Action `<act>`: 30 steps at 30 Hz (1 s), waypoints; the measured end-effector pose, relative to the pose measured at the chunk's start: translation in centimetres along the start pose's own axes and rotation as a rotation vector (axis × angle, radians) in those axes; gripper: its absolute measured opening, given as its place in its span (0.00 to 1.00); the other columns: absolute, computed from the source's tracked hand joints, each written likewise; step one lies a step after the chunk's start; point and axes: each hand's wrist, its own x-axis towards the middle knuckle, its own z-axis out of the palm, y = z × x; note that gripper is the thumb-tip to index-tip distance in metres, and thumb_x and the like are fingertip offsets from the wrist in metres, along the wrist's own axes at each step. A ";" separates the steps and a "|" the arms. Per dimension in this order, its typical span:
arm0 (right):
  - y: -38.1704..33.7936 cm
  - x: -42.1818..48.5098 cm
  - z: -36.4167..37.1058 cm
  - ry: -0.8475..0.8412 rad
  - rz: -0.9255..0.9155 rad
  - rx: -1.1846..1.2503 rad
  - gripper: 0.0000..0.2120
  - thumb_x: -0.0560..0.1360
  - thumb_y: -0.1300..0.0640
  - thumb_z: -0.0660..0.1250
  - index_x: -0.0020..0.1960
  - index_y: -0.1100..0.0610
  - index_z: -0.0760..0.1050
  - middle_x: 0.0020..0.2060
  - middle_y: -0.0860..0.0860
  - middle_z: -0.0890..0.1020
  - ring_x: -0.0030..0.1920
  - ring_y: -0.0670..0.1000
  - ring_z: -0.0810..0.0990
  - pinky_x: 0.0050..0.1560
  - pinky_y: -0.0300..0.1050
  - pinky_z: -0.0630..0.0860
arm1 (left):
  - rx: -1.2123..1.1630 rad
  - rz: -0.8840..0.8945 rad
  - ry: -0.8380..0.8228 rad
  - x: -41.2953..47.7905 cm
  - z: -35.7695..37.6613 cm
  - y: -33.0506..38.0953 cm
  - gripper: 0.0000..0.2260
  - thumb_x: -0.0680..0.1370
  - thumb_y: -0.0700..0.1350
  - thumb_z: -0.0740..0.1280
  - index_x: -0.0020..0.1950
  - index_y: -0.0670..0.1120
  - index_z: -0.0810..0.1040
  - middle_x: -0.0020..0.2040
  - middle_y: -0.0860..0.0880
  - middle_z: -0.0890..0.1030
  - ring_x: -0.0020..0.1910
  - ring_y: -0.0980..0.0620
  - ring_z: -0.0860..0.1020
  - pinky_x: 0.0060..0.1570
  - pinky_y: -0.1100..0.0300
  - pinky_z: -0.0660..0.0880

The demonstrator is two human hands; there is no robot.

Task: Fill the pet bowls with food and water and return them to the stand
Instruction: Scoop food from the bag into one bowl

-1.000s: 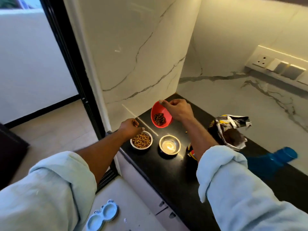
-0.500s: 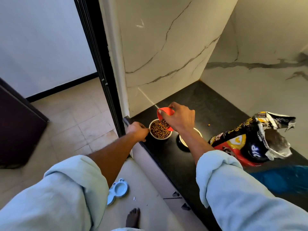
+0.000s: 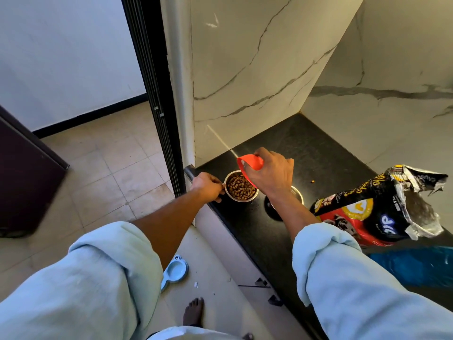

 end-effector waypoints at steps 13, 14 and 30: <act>-0.8 -1.0 0.9 0.046 -0.012 0.065 0.25 0.72 0.29 0.66 0.60 0.45 0.78 0.48 0.46 0.84 0.53 0.51 0.81 0.58 0.53 0.67 | -0.018 0.008 -0.035 -0.1 -0.2 -0.1 0.08 0.80 0.46 0.73 0.57 0.45 0.85 0.47 0.47 0.88 0.38 0.52 0.88 0.39 0.62 0.83; -0.8 -0.9 0.9 0.040 -0.039 0.053 0.25 0.72 0.29 0.66 0.61 0.45 0.78 0.48 0.46 0.84 0.53 0.52 0.81 0.58 0.53 0.68 | -0.015 0.006 -0.035 -0.1 -0.2 -0.1 0.08 0.80 0.47 0.73 0.57 0.45 0.85 0.47 0.47 0.88 0.38 0.52 0.88 0.38 0.63 0.83; -0.6 -1.0 -3.0 0.112 0.182 0.333 0.23 0.74 0.31 0.68 0.60 0.45 0.80 0.53 0.45 0.85 0.55 0.51 0.81 0.66 0.57 0.70 | 0.051 0.084 0.015 -1.1 -2.0 4.2 0.07 0.79 0.46 0.75 0.51 0.42 0.85 0.45 0.45 0.88 0.41 0.47 0.89 0.48 0.56 0.86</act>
